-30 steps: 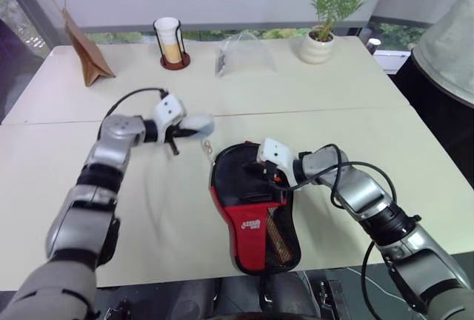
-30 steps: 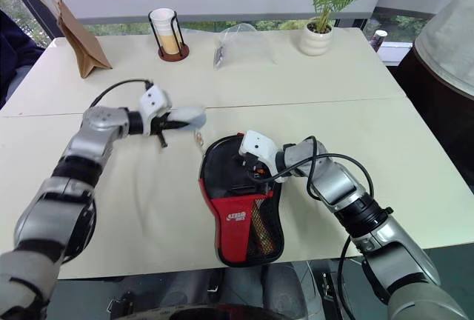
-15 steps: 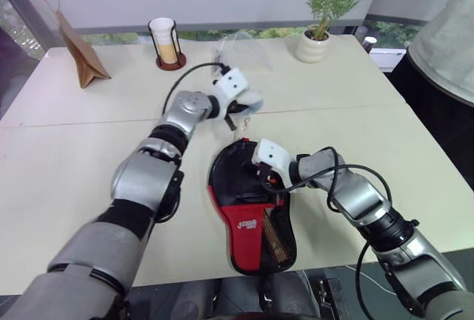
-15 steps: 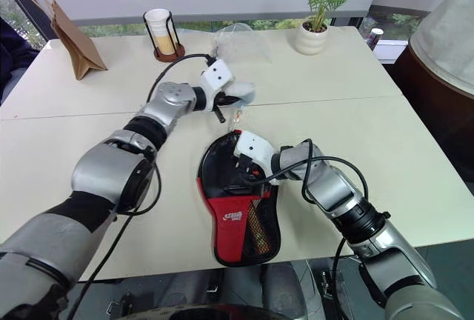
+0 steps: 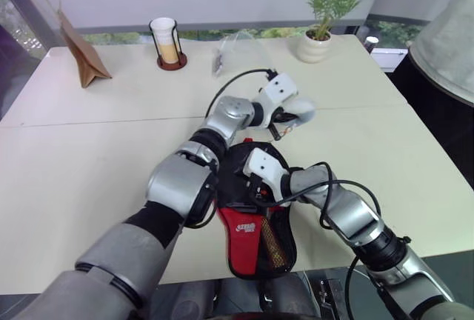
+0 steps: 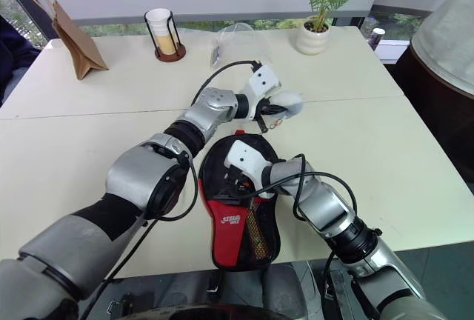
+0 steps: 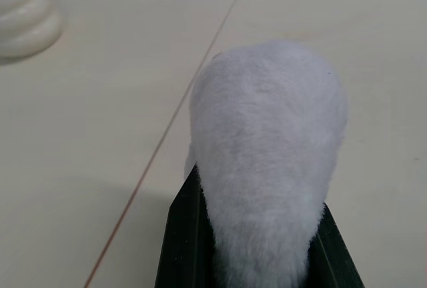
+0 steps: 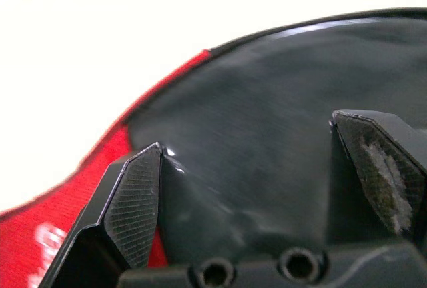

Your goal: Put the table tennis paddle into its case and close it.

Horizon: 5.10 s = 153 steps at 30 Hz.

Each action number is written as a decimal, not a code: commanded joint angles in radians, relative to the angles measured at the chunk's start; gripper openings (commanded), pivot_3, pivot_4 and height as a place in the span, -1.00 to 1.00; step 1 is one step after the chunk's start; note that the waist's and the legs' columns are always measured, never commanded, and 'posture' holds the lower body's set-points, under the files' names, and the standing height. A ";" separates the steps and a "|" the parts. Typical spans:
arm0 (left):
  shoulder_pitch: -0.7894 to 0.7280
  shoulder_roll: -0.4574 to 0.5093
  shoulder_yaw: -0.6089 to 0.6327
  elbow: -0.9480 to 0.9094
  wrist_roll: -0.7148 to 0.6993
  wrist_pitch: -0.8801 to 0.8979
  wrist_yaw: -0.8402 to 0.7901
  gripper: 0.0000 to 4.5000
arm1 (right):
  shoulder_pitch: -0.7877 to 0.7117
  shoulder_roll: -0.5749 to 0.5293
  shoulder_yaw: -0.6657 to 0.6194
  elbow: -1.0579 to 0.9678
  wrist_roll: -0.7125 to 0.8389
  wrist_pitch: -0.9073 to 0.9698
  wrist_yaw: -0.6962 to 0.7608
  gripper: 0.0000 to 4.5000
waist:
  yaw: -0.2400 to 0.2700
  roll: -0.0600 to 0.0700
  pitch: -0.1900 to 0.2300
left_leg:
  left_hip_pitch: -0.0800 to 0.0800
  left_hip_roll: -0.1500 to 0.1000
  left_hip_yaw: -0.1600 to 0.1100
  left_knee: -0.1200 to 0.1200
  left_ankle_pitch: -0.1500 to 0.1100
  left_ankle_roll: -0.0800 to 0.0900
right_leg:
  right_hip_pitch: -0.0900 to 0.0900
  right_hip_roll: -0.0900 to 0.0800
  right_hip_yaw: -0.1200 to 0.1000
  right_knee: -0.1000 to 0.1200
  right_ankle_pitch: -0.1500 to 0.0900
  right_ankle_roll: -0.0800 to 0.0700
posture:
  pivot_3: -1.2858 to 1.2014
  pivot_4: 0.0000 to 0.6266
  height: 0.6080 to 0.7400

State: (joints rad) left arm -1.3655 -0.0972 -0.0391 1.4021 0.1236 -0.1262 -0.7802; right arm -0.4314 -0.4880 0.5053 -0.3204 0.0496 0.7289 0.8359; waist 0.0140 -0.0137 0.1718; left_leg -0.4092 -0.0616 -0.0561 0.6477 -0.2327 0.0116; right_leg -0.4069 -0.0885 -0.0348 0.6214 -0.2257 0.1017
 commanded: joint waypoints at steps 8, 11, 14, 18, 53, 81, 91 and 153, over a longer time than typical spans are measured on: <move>0.005 -0.006 -0.007 -0.056 0.032 -0.030 -0.073 0.52 | 0.010 -0.037 0.056 0.138 -0.041 0.002 0.031 1.00 | -0.002 0.000 0.000 | 0.000 0.000 0.000 0.000 0.000 0.000 | 0.001 0.000 0.000 -0.001 0.000 0.000 | 0.03 -0.52 0.91; 0.019 0.015 -0.014 -0.059 0.043 -0.041 -0.074 0.99 | -0.012 -0.053 0.037 0.170 -0.047 -0.027 0.045 1.00 | -0.002 0.001 0.000 | 0.000 0.000 0.000 0.000 0.000 0.000 | 0.001 0.000 0.000 -0.001 0.000 0.000 | 0.03 -0.52 0.91; 0.027 0.050 -0.010 -0.066 0.044 -0.056 -0.087 0.99 | -0.036 -0.073 0.003 0.173 -0.041 -0.038 0.057 1.00 | 0.000 0.001 0.000 | 0.000 0.000 0.000 0.000 0.000 0.000 | 0.001 0.000 0.000 -0.001 0.000 0.000 | 0.03 -0.52 0.91; 0.034 0.127 0.015 -0.088 0.012 -0.070 -0.153 0.99 | -0.060 -0.101 -0.054 0.130 -0.019 -0.018 0.056 1.00 | 0.002 0.001 0.000 | 0.000 -0.002 0.000 0.000 0.000 0.000 | 0.001 -0.002 0.000 -0.001 0.001 -0.001 | 0.03 -0.52 0.91; 0.904 0.439 -0.271 -1.387 -0.198 0.342 -0.354 0.99 | -0.471 -0.263 -0.269 0.888 -0.029 -0.407 0.249 1.00 | -0.008 0.005 0.004 | -0.017 -0.007 0.001 0.001 0.001 -0.001 | -0.019 -0.008 0.004 0.007 0.002 -0.004 | 0.03 -0.52 0.91; 0.927 0.446 -0.372 -1.238 -0.140 0.294 -0.272 1.00 | -0.372 -0.309 -0.313 0.788 -0.076 -0.433 0.323 -0.93 | 0.002 0.007 0.002 | -0.014 -0.010 0.000 0.002 0.001 -0.001 | -0.016 -0.010 0.004 0.007 0.002 -0.004 | 0.03 -0.52 0.91; 0.920 0.438 -0.375 -1.212 -0.139 0.307 -0.267 1.00 | 0.016 -0.443 -0.436 0.257 -0.007 -0.220 0.285 -0.93 | 0.013 0.009 0.001 | -0.013 -0.010 -0.001 0.003 0.001 -0.001 | -0.012 -0.011 0.004 0.006 0.002 -0.004 | 0.03 -0.52 0.91; 0.894 0.440 -0.412 -1.118 -0.118 0.273 -0.235 1.00 | 1.104 -0.680 -0.970 -0.631 -0.014 -0.213 0.462 -0.93 | 0.027 0.008 -0.011 | 0.000 -0.008 -0.003 -0.002 -0.007 0.003 | 0.010 -0.016 0.001 -0.016 -0.007 0.002 | 0.03 -0.52 0.91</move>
State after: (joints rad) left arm -0.4983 0.3161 -0.4145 0.2083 -0.0604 0.1073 -1.0300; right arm 0.7294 -1.1569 -0.4498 -0.9551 0.0082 0.4947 1.3004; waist 0.0411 -0.0055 0.1605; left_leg -0.4094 -0.0695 -0.0586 0.6455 -0.2399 0.0152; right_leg -0.3961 -0.1046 -0.0341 0.6033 -0.2324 0.1036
